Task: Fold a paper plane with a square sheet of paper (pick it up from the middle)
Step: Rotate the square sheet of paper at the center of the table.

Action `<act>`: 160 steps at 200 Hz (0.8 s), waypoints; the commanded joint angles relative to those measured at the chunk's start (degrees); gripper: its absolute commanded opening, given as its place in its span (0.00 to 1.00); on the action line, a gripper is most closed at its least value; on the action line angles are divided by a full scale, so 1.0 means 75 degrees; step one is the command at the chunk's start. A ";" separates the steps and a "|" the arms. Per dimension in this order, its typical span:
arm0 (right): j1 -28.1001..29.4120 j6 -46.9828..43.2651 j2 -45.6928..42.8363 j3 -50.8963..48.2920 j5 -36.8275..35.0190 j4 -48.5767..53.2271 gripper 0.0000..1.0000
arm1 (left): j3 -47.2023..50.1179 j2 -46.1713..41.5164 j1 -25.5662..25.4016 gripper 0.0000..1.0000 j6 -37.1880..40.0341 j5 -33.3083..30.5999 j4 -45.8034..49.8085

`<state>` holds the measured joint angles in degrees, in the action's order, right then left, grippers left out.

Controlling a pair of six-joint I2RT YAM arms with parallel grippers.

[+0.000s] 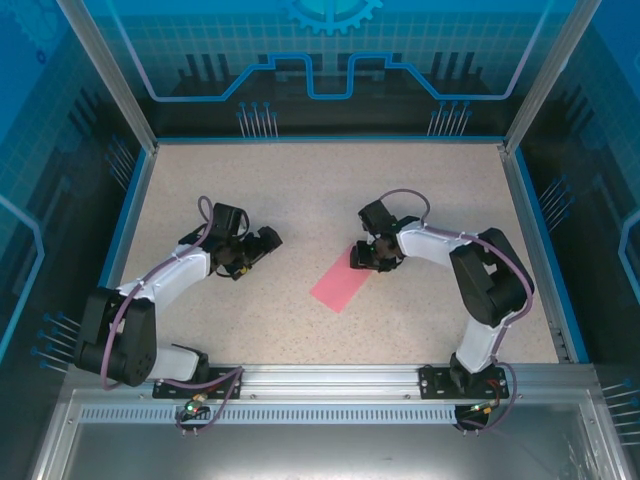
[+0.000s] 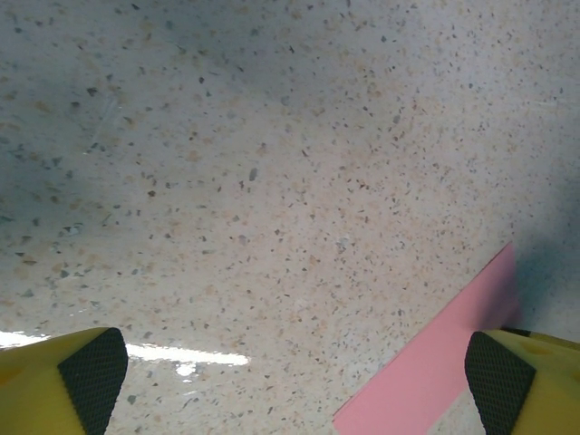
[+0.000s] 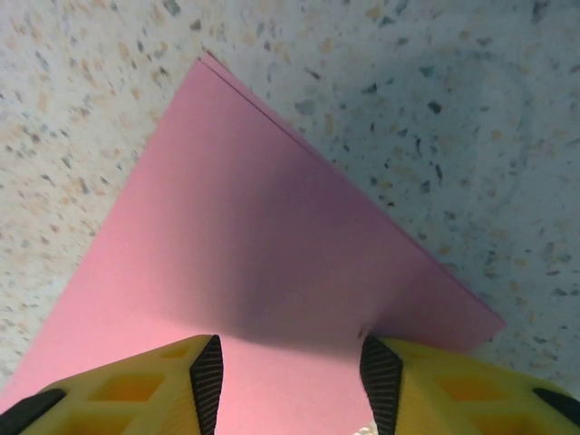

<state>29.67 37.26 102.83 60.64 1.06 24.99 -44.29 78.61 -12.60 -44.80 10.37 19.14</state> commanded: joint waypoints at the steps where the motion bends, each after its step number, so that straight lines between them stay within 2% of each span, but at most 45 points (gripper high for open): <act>1: -0.0078 0.0252 0.0533 0.0320 -0.0095 0.0233 0.48 | 0.0128 -0.0052 -0.0095 0.99 0.0183 0.0451 -0.0149; 27: -0.0011 -0.0432 0.1114 0.0906 0.0444 0.0053 0.46 | 0.0157 -0.0006 -0.0251 0.99 0.0118 0.0624 -0.0170; 49: 0.0168 -0.1012 0.1369 0.1318 0.0923 -0.0218 0.44 | 0.0353 0.0047 -0.0424 0.99 -0.0114 0.1087 -0.0406; 83: 0.0248 -0.1068 0.1210 0.1593 0.1128 -0.0350 0.44 | 0.0654 -0.0004 -0.1050 0.98 -0.0603 0.1608 -0.0730; 101: 0.0251 -0.1036 0.0977 0.1594 0.1182 -0.0349 0.44 | 0.0765 0.0019 -0.1447 0.93 -0.1023 0.1772 -0.0992; 128: 0.0273 -0.0958 0.0741 0.1506 0.1165 -0.0253 0.44 | 0.0891 0.0153 -0.1946 0.80 -0.1695 0.2062 -0.1575; 160: 0.0273 -0.0851 0.0950 0.1418 0.1120 -0.0251 0.42 | 0.0596 0.0634 -0.2389 0.67 -0.1834 0.2148 -0.1698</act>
<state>31.16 30.41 110.41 71.22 8.62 22.41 -38.44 80.58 -28.58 -55.68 23.92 8.23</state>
